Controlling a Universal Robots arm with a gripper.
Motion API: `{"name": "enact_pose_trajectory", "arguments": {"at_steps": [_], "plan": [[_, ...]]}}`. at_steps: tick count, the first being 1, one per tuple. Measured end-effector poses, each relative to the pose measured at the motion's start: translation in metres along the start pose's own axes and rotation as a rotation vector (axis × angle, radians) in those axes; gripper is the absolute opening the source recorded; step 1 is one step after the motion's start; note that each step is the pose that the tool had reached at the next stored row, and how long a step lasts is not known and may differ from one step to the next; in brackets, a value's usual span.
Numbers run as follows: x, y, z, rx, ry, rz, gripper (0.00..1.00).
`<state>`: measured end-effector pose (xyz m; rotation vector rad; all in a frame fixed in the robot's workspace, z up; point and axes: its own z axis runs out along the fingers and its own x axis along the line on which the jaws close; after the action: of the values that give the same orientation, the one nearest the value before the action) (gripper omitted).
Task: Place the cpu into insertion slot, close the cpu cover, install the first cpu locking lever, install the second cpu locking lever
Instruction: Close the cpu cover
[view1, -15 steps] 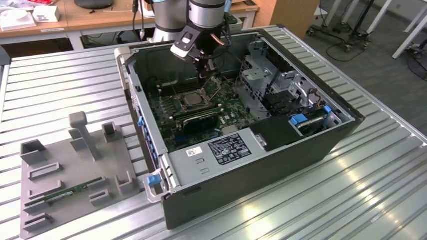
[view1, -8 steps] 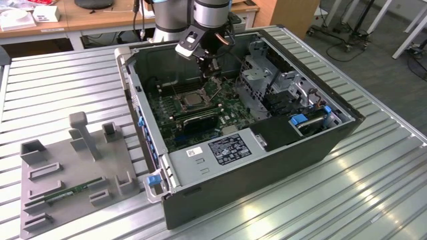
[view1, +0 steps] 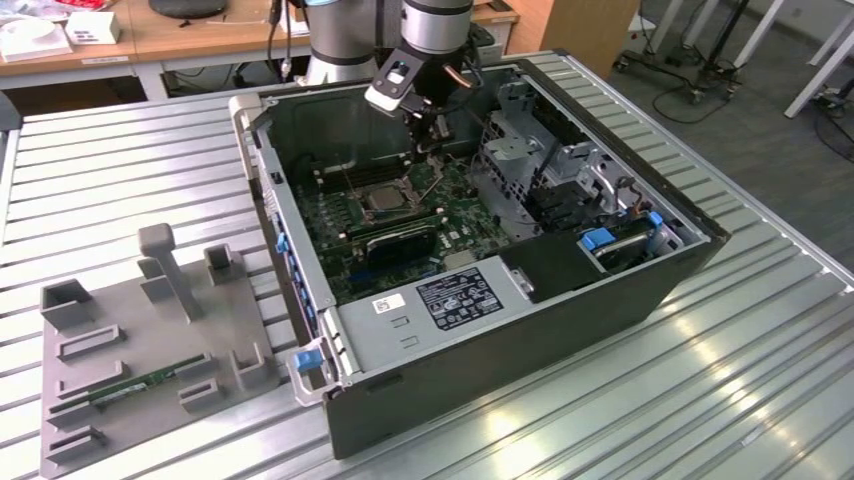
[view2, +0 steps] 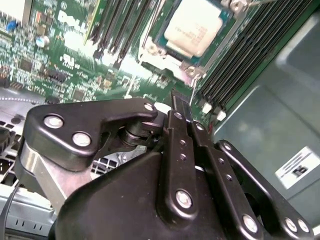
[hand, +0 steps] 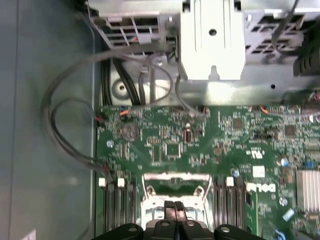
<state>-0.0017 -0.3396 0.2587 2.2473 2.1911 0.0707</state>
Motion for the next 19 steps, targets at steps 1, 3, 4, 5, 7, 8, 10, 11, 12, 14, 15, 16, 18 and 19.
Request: {"name": "enact_pose_trajectory", "arguments": {"at_steps": [1,3,4,5,7,8,10,11,12,14,15,16,18,19], "plan": [[0.0001,0.0024,0.0001,0.0,0.0,0.0,0.11],[0.0002,0.0072,0.0002,0.0,0.0,0.0,0.11],[0.0002,0.0095,0.0003,0.0,-0.0001,0.0,0.11],[0.0003,0.0117,0.0003,0.0001,-0.0001,0.0,0.11],[0.0005,0.0161,0.0006,0.0,0.0,0.0,0.11],[0.0005,0.0182,0.0007,0.0,0.0001,0.0,0.11],[0.0006,0.0225,0.0008,0.0,0.0,0.0,0.11],[0.0006,0.0247,0.0009,0.0,0.0,0.0,0.11],[0.0007,0.0271,0.0009,0.0,0.0,0.0,0.11],[0.0008,0.0316,0.0011,0.0,0.0,0.0,0.11],[0.0008,0.0339,0.0011,0.0,0.0,0.0,0.11],[0.0009,0.0361,0.0012,0.0,0.0,0.0,0.11],[0.001,0.04,0.0013,0.0,-0.0001,0.0,0.11],[0.0011,0.0413,0.0014,0.0,0.0,0.0,0.11]]}}
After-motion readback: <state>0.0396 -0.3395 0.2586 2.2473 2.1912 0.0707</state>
